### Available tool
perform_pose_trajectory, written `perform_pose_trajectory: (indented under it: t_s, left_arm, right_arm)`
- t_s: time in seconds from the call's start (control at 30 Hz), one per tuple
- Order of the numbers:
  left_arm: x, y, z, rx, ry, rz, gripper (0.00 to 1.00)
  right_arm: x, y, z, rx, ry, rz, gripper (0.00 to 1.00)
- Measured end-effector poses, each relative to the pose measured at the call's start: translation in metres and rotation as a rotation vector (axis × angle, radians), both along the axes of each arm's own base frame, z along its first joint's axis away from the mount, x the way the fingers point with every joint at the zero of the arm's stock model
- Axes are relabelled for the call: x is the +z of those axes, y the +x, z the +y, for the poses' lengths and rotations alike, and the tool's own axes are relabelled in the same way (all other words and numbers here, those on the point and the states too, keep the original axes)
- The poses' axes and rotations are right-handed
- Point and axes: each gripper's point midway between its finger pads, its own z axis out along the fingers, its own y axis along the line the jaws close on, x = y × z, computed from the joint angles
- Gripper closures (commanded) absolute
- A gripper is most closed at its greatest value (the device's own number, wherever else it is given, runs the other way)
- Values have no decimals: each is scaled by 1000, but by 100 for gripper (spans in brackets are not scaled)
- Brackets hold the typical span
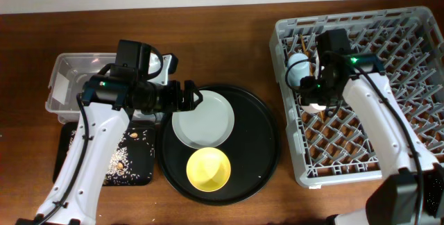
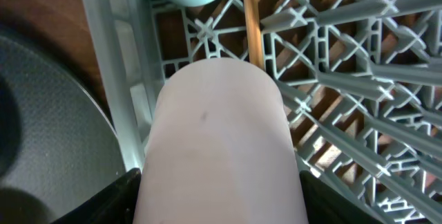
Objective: Sort waste into correct bins and load items into the dishwasher rack
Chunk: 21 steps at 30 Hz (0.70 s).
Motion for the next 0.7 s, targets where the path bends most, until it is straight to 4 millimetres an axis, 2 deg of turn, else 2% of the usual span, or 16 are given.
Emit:
perform_pose_trajectory:
  t_s: [0.1,0.2,0.33,0.4,0.47,0.57,0.63,0.7]
  left_arm:
    - [0,0,0,0,0,0,1]
    - [0,0,0,1,2,0,1]
    - [0,0,1,1,3,-1,1]
    - [0,1,1,2,3,-3,1]
    - [1,4,4,13,4,-10,2]
    - [3,11,23,80,11,-23,1]
    - [9,17,49,169,27,-40,1]
    - [21,18,87,297,51,-70,1]
  right_arm:
    - [-4,1,0,1,-1,8,18]
    - [-4,-2,0,-2,-2,19,13]
    - [-5,-7,0,-2,2,39,13]
    - [-6,-10,8,21,46,53,13]
    - [-3,-15,25,72,131,66,13]
    - [15,-28,63,189,276,54,13]
    - [32,-41,100,310,356,29,13]
    - [44,-62,142,452,412,24,13]
